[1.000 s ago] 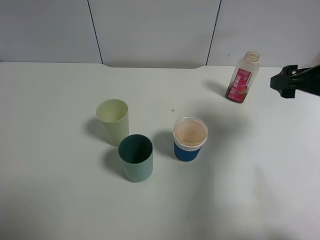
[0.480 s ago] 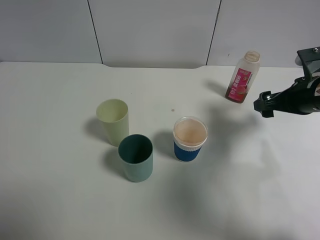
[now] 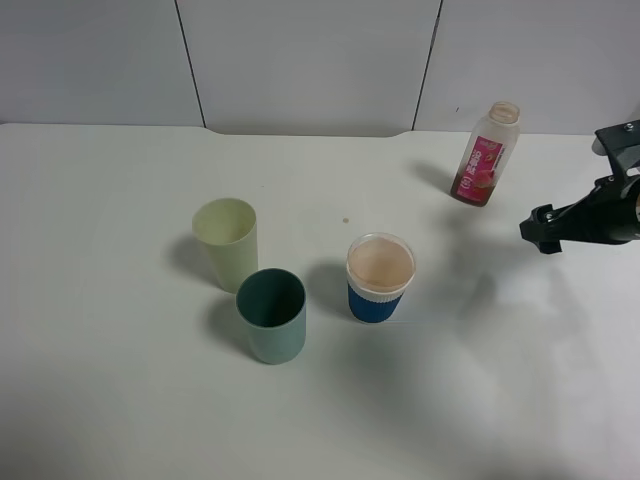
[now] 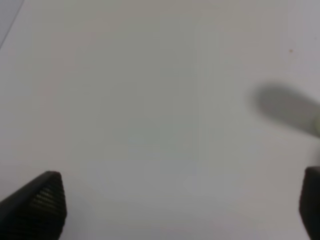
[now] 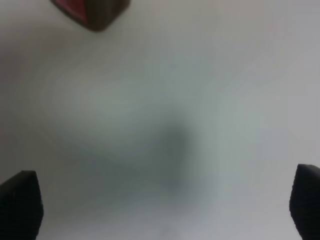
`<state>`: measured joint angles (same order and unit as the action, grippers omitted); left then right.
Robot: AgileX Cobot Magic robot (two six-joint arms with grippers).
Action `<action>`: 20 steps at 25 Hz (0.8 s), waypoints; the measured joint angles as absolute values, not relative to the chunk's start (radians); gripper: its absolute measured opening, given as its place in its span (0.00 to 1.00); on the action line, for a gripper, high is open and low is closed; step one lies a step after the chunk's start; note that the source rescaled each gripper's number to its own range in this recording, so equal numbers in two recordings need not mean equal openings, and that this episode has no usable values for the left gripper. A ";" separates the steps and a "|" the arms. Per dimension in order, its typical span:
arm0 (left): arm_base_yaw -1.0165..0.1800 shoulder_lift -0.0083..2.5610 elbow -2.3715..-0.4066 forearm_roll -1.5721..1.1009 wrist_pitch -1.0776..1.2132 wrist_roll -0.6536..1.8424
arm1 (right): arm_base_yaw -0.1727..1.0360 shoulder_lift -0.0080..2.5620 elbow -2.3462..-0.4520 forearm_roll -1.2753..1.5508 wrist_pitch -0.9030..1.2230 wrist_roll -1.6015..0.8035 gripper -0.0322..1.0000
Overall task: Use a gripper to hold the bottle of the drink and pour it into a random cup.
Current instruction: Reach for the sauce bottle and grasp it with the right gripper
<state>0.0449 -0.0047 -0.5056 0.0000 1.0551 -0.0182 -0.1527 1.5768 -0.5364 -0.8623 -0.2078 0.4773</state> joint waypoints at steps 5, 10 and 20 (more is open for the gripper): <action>0.045 -0.005 -0.506 0.000 1.055 -0.018 | -0.233 1.581 -0.536 -1.201 -0.408 0.712 1.00; 0.045 -0.005 -0.506 0.000 1.055 -0.018 | -0.312 1.581 -0.536 -1.201 -0.464 0.739 1.00; 0.045 -0.005 -0.506 0.000 1.055 -0.018 | -0.344 1.583 -0.604 -1.405 -0.497 0.835 1.00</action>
